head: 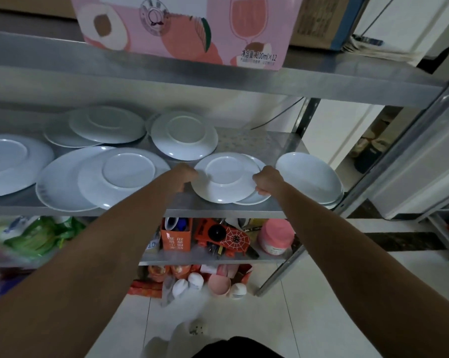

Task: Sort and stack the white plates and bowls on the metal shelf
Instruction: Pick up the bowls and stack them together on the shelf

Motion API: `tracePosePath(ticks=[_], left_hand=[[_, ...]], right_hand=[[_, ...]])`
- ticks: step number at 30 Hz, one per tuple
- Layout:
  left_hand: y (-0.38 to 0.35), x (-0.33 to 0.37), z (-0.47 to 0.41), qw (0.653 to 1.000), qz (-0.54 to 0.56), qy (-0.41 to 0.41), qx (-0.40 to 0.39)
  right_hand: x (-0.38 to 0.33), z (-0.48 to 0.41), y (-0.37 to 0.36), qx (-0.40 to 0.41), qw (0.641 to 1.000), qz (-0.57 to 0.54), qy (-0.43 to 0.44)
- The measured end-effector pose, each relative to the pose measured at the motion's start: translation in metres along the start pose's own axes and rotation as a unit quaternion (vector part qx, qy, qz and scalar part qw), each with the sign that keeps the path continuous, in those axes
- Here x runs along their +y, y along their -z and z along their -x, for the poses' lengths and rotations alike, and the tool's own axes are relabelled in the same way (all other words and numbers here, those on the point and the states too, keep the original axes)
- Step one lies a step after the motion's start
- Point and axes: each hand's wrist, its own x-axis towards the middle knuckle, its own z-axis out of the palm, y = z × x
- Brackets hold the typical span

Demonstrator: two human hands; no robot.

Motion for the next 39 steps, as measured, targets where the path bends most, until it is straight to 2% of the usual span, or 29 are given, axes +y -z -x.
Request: tracePosePath(ticks=[5, 11, 16, 24, 29, 31, 35, 39], left_hand=[[-0.001, -0.001, -0.003, 0.998, 0.050, 0.024, 0.006], [0.010, 0.002, -0.007, 0.983, 0.161, 0.073, -0.040], [0.016, 0.004, -0.013, 0.965, 0.223, 0.115, -0.073], [0.014, 0.007, -0.015, 0.965, 0.209, 0.125, -0.100], [0.013, 0.004, -0.012, 0.964, 0.213, 0.126, -0.102], [0.012, 0.002, -0.012, 0.966, 0.201, 0.124, -0.100], [0.006, 0.001, -0.006, 0.974, 0.176, 0.114, -0.089], [0.000, 0.002, -0.009, 0.983, 0.165, 0.071, -0.036]], right_hand=[[0.004, -0.015, -0.002, -0.053, 0.996, -0.060, -0.041], [-0.006, -0.021, -0.009, -0.048, 0.991, -0.081, -0.092], [-0.010, -0.018, -0.008, -0.065, 0.980, -0.155, -0.110], [-0.004, -0.012, 0.001, -0.076, 0.949, -0.278, -0.131], [0.003, -0.012, 0.020, -0.149, 0.963, -0.201, -0.102], [0.004, -0.010, 0.026, -0.173, 0.958, -0.207, -0.094], [-0.004, -0.004, 0.033, -0.217, 0.928, -0.294, -0.074], [-0.018, 0.001, 0.035, -0.228, 0.895, -0.378, -0.071]])
